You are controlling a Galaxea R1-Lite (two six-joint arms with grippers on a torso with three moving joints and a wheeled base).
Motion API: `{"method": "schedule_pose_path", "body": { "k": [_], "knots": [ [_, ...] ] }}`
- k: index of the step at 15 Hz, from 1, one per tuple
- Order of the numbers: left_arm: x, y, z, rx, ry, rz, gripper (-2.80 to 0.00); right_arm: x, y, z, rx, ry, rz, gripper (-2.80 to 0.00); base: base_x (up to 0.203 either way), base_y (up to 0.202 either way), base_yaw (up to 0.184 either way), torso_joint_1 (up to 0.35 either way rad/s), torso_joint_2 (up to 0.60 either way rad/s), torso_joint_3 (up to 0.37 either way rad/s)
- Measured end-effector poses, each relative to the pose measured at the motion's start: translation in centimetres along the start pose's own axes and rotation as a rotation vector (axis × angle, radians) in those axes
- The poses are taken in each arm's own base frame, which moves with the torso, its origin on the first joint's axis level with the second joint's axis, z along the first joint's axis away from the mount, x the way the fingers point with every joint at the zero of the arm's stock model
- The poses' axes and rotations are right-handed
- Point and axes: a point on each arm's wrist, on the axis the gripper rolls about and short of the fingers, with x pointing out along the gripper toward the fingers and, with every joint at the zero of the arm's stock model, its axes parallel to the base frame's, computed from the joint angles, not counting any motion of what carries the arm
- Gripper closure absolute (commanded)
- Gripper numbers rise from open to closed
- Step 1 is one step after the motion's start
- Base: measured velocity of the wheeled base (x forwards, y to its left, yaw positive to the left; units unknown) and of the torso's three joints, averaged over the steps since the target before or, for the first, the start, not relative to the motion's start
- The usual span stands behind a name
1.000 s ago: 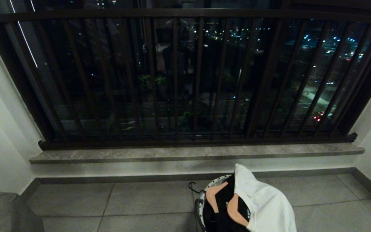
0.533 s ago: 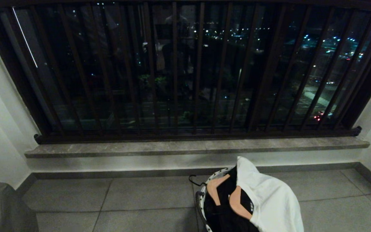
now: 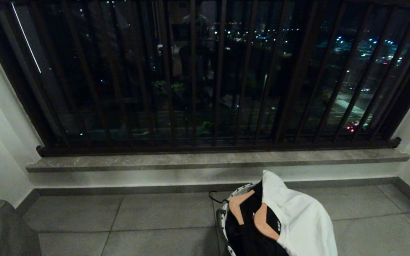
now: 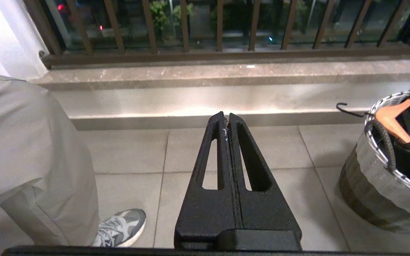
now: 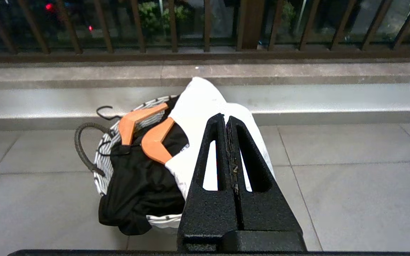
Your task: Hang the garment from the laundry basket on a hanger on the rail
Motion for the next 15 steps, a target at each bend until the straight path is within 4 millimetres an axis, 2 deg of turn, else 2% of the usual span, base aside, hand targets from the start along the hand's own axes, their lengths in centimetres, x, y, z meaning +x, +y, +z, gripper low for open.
{"method": "schedule_pose_path", "body": {
  "k": [15],
  "knots": [
    [0.00,0.00,0.00,-0.002,0.000,0.000,0.00,0.00,0.02,0.00,-0.040,0.000,0.009,0.00,0.000,0.000,0.000,0.003,0.00,-0.195]
  ]
}}
